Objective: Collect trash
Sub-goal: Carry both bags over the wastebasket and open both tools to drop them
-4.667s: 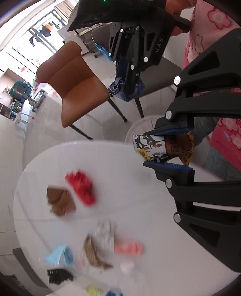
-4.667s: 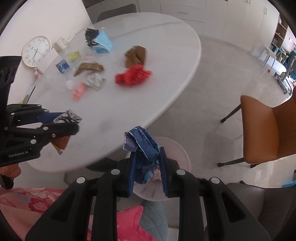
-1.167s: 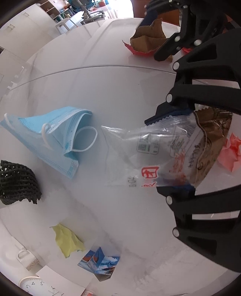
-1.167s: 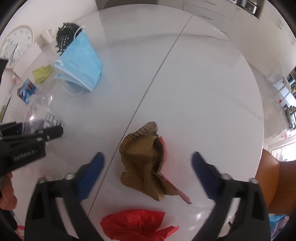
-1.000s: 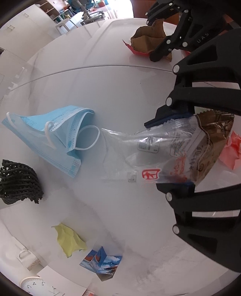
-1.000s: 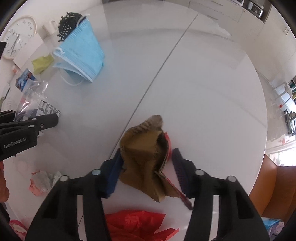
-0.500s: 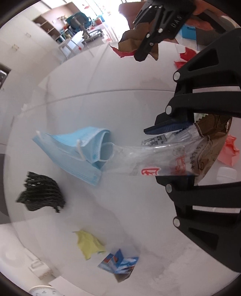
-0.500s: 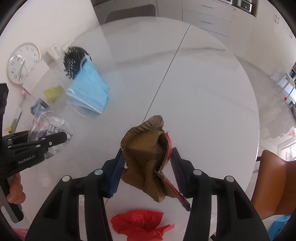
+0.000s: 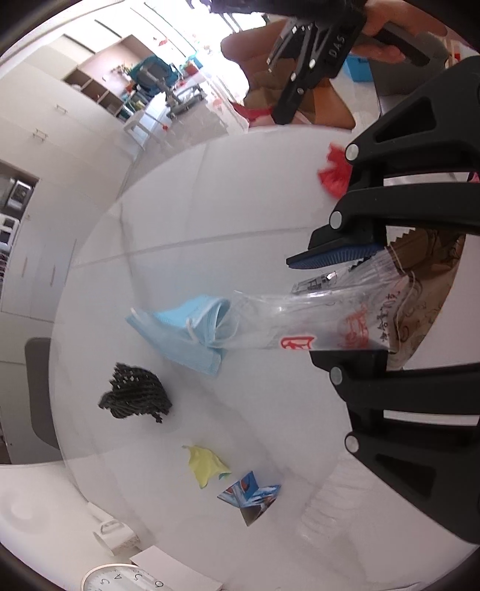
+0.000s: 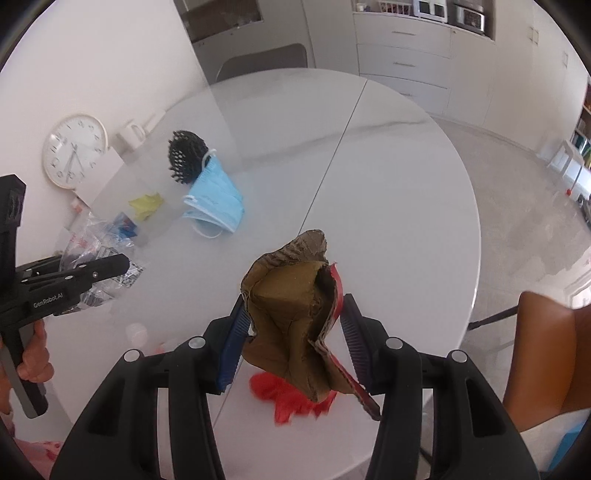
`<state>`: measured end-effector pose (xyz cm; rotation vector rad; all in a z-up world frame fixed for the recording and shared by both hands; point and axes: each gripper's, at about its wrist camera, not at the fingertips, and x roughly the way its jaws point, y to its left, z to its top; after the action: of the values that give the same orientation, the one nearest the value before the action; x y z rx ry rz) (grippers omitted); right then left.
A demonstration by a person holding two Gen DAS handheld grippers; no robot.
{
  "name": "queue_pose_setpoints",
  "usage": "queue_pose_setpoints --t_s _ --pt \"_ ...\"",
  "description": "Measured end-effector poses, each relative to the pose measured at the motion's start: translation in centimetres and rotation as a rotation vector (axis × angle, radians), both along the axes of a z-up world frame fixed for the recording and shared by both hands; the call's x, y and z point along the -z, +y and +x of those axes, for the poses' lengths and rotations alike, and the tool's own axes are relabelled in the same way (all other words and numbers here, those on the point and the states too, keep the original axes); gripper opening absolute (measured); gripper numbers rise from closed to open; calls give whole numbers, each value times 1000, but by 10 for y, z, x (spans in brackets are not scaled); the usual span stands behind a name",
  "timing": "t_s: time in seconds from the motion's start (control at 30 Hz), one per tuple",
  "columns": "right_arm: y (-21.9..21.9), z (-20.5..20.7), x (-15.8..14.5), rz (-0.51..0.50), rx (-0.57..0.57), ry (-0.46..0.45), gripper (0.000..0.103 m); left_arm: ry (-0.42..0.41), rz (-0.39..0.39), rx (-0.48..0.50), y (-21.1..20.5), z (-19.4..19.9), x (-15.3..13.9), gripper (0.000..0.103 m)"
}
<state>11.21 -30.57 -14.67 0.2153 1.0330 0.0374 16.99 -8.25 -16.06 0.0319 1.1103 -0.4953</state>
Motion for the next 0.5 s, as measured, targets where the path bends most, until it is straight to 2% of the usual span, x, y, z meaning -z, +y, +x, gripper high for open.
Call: queue_pose_setpoints --t_s 0.17,0.27,0.5 --pt "-8 -52 -15 -5 28 -5 51 -15 -34 92 -15 -43 -24 33" --pt "-17 -91 -16 -8 59 11 51 12 -54 181 -34 -79 -30 33" --pt "-53 -173 -4 -10 161 76 51 77 -13 419 -100 -154 -12 33"
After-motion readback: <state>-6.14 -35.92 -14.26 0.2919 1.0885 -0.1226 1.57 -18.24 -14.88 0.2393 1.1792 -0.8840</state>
